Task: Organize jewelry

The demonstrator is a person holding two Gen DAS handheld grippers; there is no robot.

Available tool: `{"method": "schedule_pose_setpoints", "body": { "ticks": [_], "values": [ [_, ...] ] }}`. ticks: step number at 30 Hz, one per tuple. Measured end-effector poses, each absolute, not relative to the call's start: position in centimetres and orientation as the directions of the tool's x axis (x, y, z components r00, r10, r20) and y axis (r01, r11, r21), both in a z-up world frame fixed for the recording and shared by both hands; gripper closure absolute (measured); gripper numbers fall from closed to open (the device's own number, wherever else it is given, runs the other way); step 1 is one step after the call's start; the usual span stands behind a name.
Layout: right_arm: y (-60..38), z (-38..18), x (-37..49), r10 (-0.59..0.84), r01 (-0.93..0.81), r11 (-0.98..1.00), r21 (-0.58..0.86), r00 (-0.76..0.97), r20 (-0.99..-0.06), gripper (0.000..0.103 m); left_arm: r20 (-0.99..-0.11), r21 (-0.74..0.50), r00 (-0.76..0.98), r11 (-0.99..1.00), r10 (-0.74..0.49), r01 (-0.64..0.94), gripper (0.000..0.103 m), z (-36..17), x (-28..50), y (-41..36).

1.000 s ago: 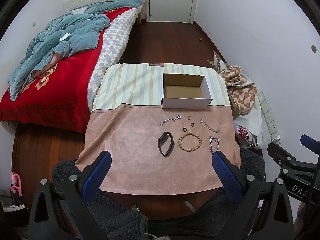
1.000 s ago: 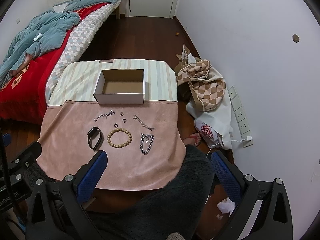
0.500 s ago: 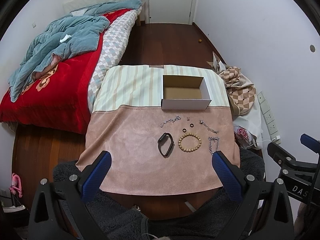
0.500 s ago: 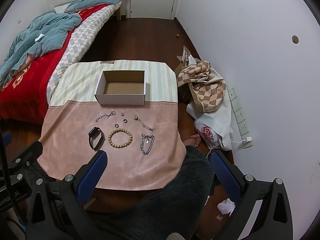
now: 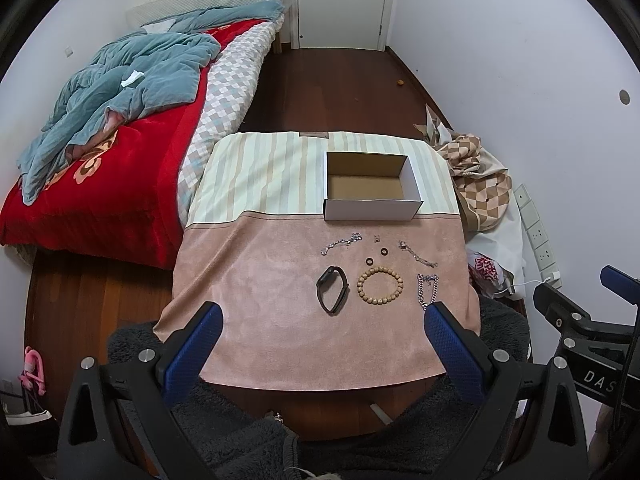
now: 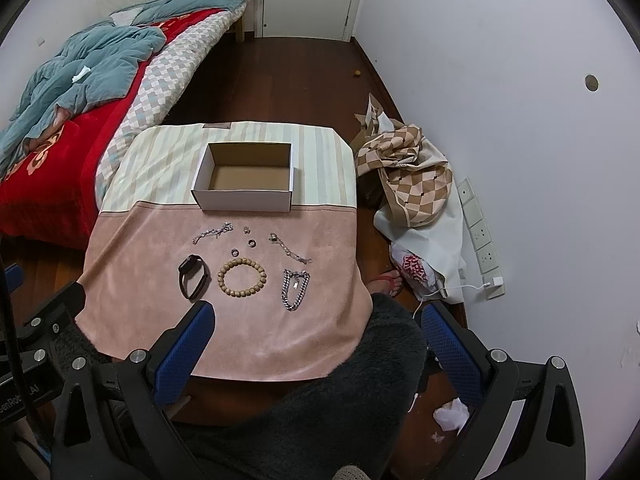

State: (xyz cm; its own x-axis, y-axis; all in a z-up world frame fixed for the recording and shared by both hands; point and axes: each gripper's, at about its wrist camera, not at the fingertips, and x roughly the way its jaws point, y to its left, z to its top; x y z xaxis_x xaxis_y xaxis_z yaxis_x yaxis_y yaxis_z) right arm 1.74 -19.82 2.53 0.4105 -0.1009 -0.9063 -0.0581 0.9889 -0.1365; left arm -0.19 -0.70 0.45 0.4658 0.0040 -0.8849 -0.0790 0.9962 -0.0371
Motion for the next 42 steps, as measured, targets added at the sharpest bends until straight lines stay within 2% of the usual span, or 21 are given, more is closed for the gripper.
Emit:
{"method": "schedule_pose_setpoints", "body": {
  "ticks": [35, 42],
  "values": [
    [-20.2, 2.6, 1.9, -0.098, -0.050, 0.990, -0.131, 0.422, -0.901, 0.000, -0.881, -0.048, 0.472, 0.997, -0.012, -0.065, 0.000, 0.0, 0.3, -1.2],
    [-19.9, -1.0, 4.9, -0.063, -0.052, 0.994, -0.095, 0.433, -0.899, 0.000, -0.875, 0.050, 0.470, 0.987, 0.116, -0.150, 0.000, -4.1, 4.4, 1.4]
  ]
}}
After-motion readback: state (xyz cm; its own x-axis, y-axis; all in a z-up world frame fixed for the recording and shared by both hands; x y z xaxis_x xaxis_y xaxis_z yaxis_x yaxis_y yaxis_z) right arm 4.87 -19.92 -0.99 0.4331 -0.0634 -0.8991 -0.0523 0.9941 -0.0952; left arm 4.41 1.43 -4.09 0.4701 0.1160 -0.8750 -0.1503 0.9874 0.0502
